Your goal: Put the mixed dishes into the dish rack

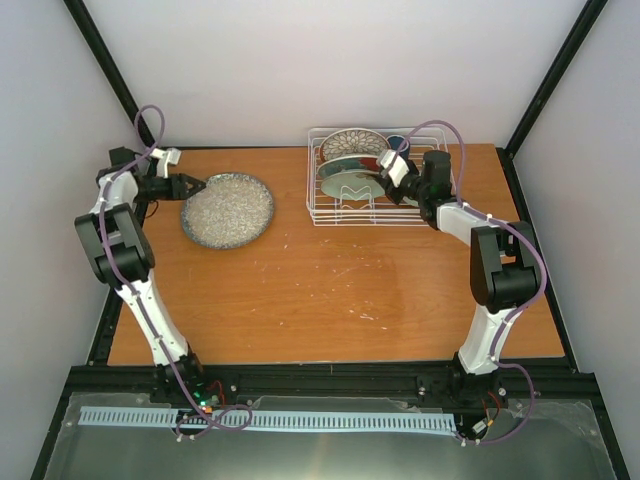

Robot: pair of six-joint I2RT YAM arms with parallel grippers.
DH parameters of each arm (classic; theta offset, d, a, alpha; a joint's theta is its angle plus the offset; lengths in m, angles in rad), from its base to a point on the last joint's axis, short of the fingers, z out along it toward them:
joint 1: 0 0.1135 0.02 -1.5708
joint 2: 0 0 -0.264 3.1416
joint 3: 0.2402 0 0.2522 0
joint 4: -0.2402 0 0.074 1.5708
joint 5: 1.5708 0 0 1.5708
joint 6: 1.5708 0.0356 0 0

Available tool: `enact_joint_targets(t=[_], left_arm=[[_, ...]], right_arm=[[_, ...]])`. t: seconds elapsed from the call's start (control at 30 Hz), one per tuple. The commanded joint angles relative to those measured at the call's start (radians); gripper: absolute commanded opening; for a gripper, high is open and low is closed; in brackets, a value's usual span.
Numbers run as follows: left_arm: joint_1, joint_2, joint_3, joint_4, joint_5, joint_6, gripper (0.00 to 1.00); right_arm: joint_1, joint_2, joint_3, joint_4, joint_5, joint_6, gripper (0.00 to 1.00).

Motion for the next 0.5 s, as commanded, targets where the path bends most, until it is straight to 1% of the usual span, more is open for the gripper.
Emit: enact_joint_targets(t=[0.0,0.2,0.37,0.47], left_arm=[[0.034,0.015,0.049,-0.049,-0.079,0.012,0.45],[0.059,0.050,0.060,-0.106,-0.181,0.002,0.45],[0.071,0.069,0.060,-0.117,-0.279,-0.021,0.45],[0.090,0.078,0.063,-0.131,-0.291,-0.022,0.44]], right_arm=[[0.003,-0.035,0.020,0.044,-0.005,0.061,0.34],[0.002,-0.136,0.001,0.040,0.041,0.140,0.34],[-0.004,-0.237,-0.052,0.100,0.118,0.212,0.37],[-0.011,-0.285,-0.065,0.114,0.139,0.275,0.38]])
